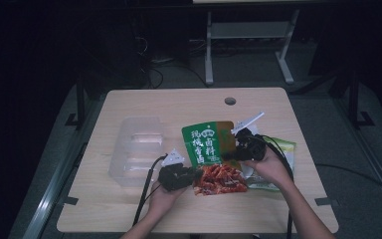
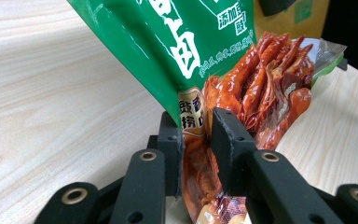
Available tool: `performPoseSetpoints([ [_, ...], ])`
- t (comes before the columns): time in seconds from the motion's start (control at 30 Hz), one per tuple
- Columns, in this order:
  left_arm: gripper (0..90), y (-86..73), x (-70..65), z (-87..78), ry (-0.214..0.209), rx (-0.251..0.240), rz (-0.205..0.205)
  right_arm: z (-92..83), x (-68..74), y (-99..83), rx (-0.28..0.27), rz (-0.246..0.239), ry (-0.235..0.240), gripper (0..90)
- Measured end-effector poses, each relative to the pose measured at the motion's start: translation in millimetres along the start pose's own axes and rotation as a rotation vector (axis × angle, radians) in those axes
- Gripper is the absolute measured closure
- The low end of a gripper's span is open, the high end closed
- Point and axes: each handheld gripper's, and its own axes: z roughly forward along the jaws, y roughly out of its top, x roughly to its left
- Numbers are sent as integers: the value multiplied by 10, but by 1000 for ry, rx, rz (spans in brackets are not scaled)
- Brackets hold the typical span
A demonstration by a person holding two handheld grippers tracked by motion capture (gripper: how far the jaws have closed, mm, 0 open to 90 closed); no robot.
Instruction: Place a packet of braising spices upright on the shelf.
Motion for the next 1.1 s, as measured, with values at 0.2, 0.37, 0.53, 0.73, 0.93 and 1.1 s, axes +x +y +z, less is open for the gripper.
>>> performPoseSetpoints([
  [0.2,611,19,-7,-67,24,-15,9,-75,-17,-25,-62,46,54,895],
  [0.37,517,30,-77,-147,37,-16,33,-264,147,-4,-131,-9,38,897],
  [0.53,487,22,-158,-238,49,-20,59,-390,225,42,-168,-34,2,898],
  [0.73,466,-8,-255,-298,52,4,107,-464,218,114,-221,-16,-22,898],
  [0.93,425,-52,-330,-366,68,16,160,-476,210,258,-258,-5,-10,898],
  [1.1,387,-110,-363,-406,73,32,181,-449,226,427,-266,-11,-15,898],
])
